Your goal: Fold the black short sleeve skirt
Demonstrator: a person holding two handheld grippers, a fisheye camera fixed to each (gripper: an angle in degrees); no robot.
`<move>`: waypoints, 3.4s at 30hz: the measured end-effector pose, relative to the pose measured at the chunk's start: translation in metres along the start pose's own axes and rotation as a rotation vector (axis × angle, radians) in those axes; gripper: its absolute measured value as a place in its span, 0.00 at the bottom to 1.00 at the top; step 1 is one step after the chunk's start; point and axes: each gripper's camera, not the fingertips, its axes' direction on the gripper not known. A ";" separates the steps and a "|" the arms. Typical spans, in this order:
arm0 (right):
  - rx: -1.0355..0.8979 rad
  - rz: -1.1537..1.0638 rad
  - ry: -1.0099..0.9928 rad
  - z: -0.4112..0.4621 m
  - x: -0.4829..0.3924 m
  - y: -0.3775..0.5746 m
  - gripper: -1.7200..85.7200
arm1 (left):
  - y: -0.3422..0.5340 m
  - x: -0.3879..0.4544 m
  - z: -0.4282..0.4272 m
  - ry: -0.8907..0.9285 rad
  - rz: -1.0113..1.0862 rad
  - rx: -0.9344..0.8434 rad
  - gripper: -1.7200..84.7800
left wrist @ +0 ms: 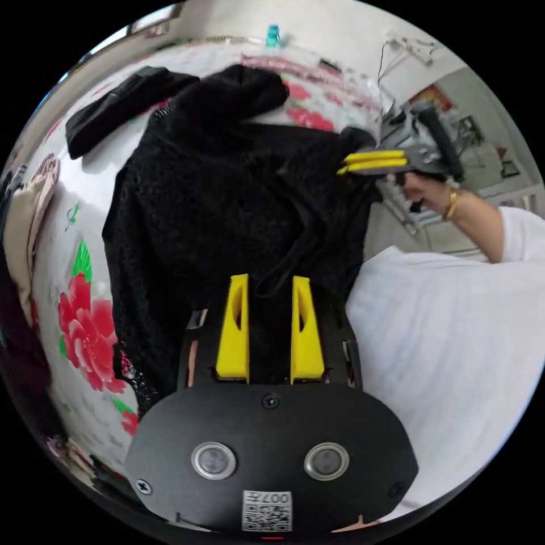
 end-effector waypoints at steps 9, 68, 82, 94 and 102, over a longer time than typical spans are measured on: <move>0.221 0.084 0.168 -0.088 0.045 -0.030 0.02 | 0.171 -0.093 -0.218 0.161 -0.573 0.678 0.01; 0.853 -0.580 -0.361 -0.298 -0.365 -0.077 0.02 | 0.116 0.173 -0.276 -0.180 -0.651 0.526 0.04; 1.207 -0.607 -0.345 -0.481 -0.280 -0.018 0.02 | 0.330 0.307 -0.636 -0.597 -0.596 1.409 0.01; 1.634 -0.723 -0.202 -0.635 -0.242 0.082 0.02 | 0.290 0.462 -0.825 -1.292 -0.367 1.611 0.01; 1.205 -0.422 -0.027 -0.544 -0.220 -0.121 0.03 | 0.138 0.144 -0.801 -0.667 -0.607 1.076 0.08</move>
